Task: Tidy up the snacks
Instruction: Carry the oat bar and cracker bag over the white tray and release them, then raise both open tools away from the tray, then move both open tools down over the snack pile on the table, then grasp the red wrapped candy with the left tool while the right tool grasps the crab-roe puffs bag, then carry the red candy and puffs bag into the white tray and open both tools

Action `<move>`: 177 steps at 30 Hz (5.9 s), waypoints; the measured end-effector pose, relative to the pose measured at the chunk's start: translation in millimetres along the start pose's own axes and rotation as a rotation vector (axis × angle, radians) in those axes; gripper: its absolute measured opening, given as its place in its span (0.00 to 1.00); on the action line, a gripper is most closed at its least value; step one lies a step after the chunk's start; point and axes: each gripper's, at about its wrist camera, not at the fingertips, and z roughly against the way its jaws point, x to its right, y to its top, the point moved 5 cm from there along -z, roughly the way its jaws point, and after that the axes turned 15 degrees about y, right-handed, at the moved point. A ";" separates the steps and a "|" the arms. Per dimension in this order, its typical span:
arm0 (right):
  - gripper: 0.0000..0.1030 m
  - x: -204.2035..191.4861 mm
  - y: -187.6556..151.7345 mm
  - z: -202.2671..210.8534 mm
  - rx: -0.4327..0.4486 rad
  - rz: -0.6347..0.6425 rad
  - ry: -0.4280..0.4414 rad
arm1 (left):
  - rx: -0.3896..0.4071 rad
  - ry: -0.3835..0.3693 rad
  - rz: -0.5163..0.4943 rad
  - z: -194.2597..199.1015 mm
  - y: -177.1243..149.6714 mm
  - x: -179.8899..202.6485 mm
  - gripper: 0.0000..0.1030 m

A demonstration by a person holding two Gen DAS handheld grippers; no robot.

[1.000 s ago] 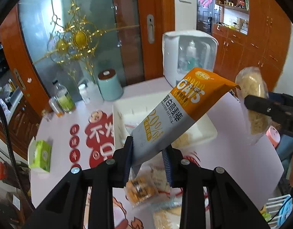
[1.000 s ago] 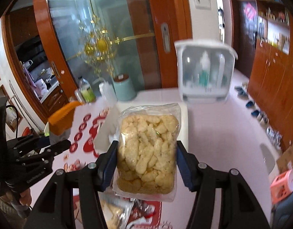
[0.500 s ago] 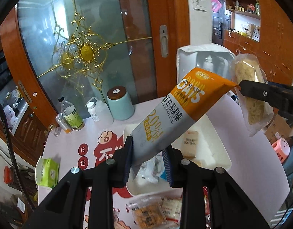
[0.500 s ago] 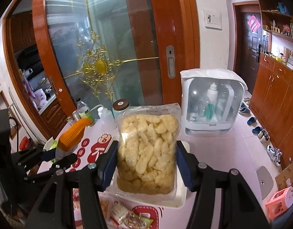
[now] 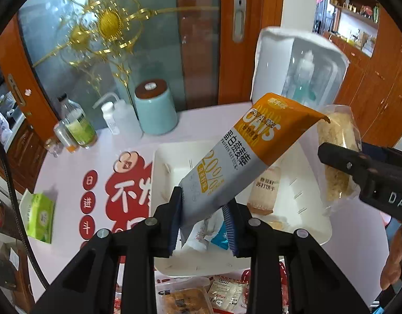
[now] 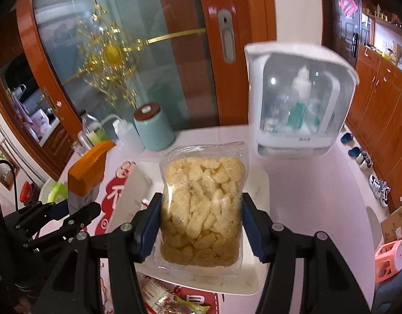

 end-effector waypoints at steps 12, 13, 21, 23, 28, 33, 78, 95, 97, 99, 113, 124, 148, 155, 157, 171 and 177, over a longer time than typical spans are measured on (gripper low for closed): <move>0.76 42.2 -22.7 -88.5 -0.144 -0.111 -0.011 | -0.127 0.036 -0.069 -80.1 -13.4 39.5 0.92; 0.79 42.2 -25.0 -91.8 -0.145 -0.110 -0.001 | -0.137 0.035 -0.074 -83.4 -16.2 41.4 0.92; 0.84 45.8 -29.9 -99.7 -0.160 -0.136 0.008 | -0.128 0.028 -0.094 -83.8 -22.9 46.3 0.92; 0.84 47.2 -30.4 -100.7 -0.160 -0.141 0.008 | -0.125 0.025 -0.086 -81.4 -21.9 44.9 0.92; 0.84 48.0 -32.7 -99.4 -0.162 -0.151 0.011 | -0.123 0.016 -0.069 -73.7 -21.2 41.4 0.92; 0.84 45.3 -35.3 -93.7 -0.160 -0.152 0.011 | -0.113 0.013 -0.058 -62.3 -20.9 36.3 0.92; 0.84 -146.2 -121.1 33.7 -0.105 0.094 0.071 | 0.070 0.063 0.066 105.5 -155.5 -165.8 0.92; 0.84 -147.8 -198.8 -94.9 -0.356 0.034 0.094 | -0.268 0.127 0.256 -38.9 -242.4 -207.3 0.92; 0.84 -145.2 -204.3 -109.1 -0.375 0.022 0.088 | -0.296 0.129 0.249 -53.7 -245.8 -204.2 0.92; 0.84 -140.8 -209.5 -125.7 -0.397 0.009 0.077 | -0.323 0.137 0.229 -67.9 -248.0 -199.6 0.92; 0.81 -143.1 -226.4 -179.3 -0.456 0.059 0.075 | -0.388 0.148 0.113 -121.7 -246.4 -164.7 0.90; 0.67 -140.3 -224.3 -173.8 -0.421 0.070 0.099 | -0.409 0.097 0.113 -122.7 -251.9 -150.0 0.50; 0.57 -131.0 -217.8 -52.5 -0.315 0.132 0.108 | -0.212 -0.061 -0.058 17.0 -217.5 -97.2 0.48; 0.57 -105.6 -181.8 3.8 -0.217 0.119 0.055 | -0.076 -0.083 -0.109 64.0 -154.7 -78.3 0.48; 0.57 -99.5 -167.5 18.3 -0.179 0.121 0.040 | -0.046 -0.079 -0.118 73.0 -137.7 -74.4 0.49; 0.58 -70.9 -5.3 95.6 0.083 0.202 -0.090 | 0.118 -0.035 -0.102 102.2 -7.4 -44.5 0.50; 0.59 -51.8 39.6 88.7 0.095 0.190 -0.121 | 0.116 -0.025 -0.053 79.7 23.3 -33.7 0.51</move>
